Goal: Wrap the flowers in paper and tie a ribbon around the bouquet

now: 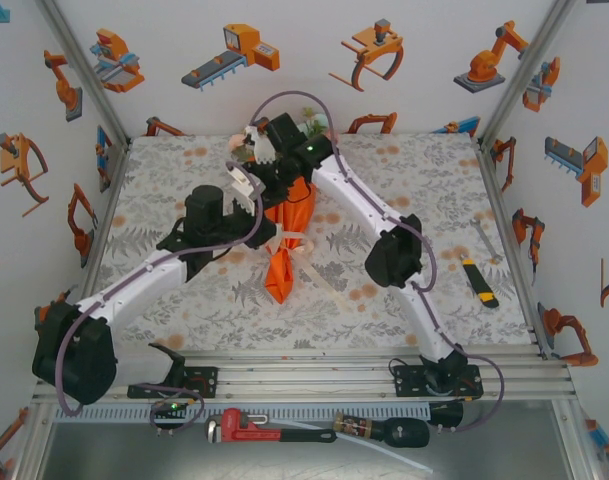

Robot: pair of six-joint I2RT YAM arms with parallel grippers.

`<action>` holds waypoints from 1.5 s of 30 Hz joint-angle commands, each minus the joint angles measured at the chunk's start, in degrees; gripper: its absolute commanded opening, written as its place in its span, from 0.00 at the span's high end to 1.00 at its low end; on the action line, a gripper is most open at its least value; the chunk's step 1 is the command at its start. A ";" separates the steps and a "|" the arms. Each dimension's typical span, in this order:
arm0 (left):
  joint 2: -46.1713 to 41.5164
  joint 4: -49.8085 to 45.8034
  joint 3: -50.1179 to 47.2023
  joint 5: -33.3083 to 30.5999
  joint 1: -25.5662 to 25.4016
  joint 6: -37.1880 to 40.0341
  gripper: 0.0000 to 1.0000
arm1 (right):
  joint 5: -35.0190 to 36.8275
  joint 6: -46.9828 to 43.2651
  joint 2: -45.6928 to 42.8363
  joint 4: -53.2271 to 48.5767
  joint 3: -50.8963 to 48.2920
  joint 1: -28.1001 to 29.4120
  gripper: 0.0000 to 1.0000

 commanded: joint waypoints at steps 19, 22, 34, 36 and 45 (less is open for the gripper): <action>-20.49 11.52 -19.94 -14.59 -0.22 -6.86 0.86 | 17.30 -2.99 -2.63 -8.39 2.13 6.44 0.38; -20.00 12.32 -19.79 -13.03 -0.19 -6.67 0.87 | 12.81 0.99 -6.36 0.47 -7.12 5.05 0.43; -16.70 10.57 -16.36 -9.28 -0.40 -3.89 0.87 | 11.66 -1.83 -11.50 -5.58 -11.96 1.19 0.44; -16.29 8.86 -15.92 -11.77 -0.41 -3.17 0.87 | 10.17 -1.89 -14.14 -4.40 -15.41 0.35 0.45; -8.36 8.38 -9.59 -10.14 -0.26 -1.66 0.87 | 1.30 -1.96 -25.03 4.76 -33.58 -2.27 0.31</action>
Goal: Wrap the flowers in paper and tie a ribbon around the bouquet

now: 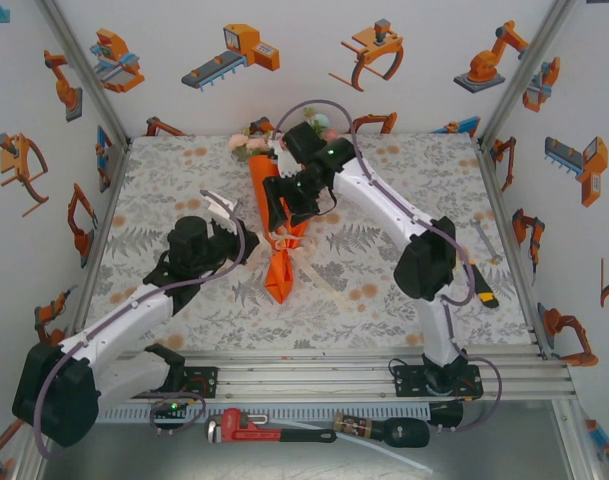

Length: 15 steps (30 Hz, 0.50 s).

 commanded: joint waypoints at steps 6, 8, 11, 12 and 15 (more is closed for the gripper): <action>4.56 4.20 4.20 10.47 -0.15 0.94 0.86 | -5.97 4.97 -8.80 15.43 -13.31 -5.17 0.18; 5.22 6.73 4.66 17.26 -0.21 -0.34 0.84 | -3.80 7.16 -9.74 18.77 -15.48 -5.72 0.20; 5.88 7.81 5.01 18.10 -0.16 -1.70 0.81 | -4.07 8.43 -9.05 19.93 -15.99 -6.57 0.23; 6.03 7.94 5.00 17.95 -0.21 -1.74 0.80 | -4.89 8.53 -8.78 19.95 -15.90 -6.57 0.24; 7.77 7.95 5.91 19.14 -0.21 -1.30 0.73 | -6.85 10.24 -8.47 21.54 -17.11 -6.59 0.26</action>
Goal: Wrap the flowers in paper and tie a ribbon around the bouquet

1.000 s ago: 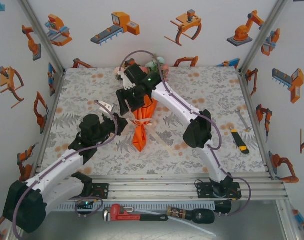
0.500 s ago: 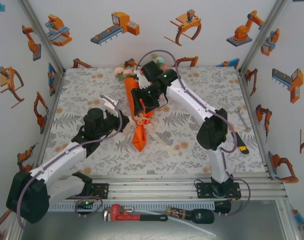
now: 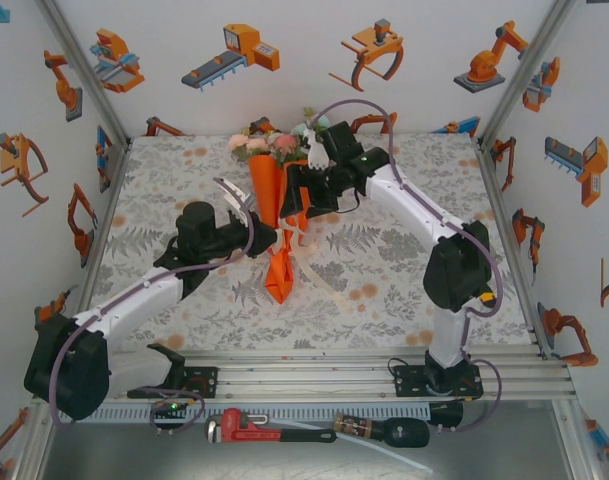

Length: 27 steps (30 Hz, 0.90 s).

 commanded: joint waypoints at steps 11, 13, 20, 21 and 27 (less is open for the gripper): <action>8.16 5.30 5.10 -4.65 -0.21 -1.74 0.51 | -5.15 3.78 -1.08 5.72 -3.32 0.98 0.28; 7.96 5.56 4.67 -5.89 -0.21 -1.68 0.51 | -6.06 3.92 -1.14 5.73 -3.63 1.06 0.29; 8.62 8.18 4.65 -3.80 -0.21 -2.97 1.00 | -6.37 3.86 -0.97 4.51 -4.35 1.42 0.32; 8.56 7.29 4.72 -4.81 -0.17 -2.90 1.00 | -5.99 3.68 -1.22 4.23 -4.19 1.33 0.32; 7.07 -0.44 4.95 -13.20 0.18 -1.32 1.00 | -3.87 3.44 -5.68 4.47 -6.57 -0.82 0.29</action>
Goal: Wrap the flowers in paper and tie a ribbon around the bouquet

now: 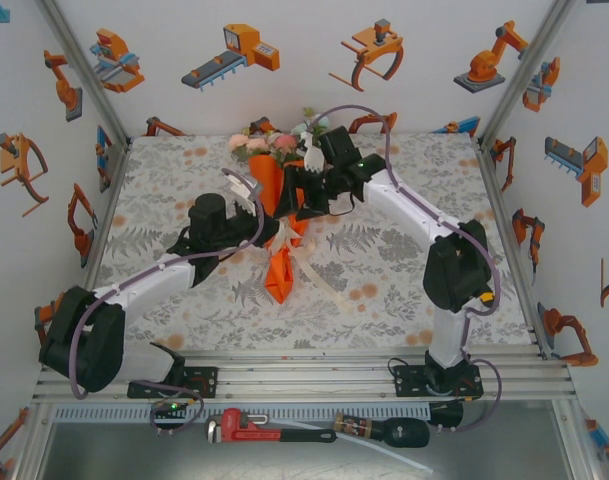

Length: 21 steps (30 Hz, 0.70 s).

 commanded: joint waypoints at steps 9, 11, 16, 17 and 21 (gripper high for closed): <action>-1.06 -6.93 3.13 -6.23 0.59 0.80 1.00 | -2.61 2.37 -8.52 7.79 -8.01 -0.99 0.45; -0.94 -7.30 3.37 -6.12 0.59 0.62 1.00 | -4.58 3.99 -9.70 13.54 -11.79 0.93 0.50; -1.16 -6.66 3.16 -5.38 0.54 0.26 1.00 | -2.15 4.56 -10.30 19.50 -16.67 4.62 0.47; -1.24 -6.63 3.16 -5.15 0.51 0.17 1.00 | -1.37 4.88 -9.84 20.14 -16.86 4.71 0.46; -1.16 -6.62 3.27 -4.36 0.56 -0.05 1.00 | 0.31 5.42 -7.25 23.15 -16.26 4.83 0.43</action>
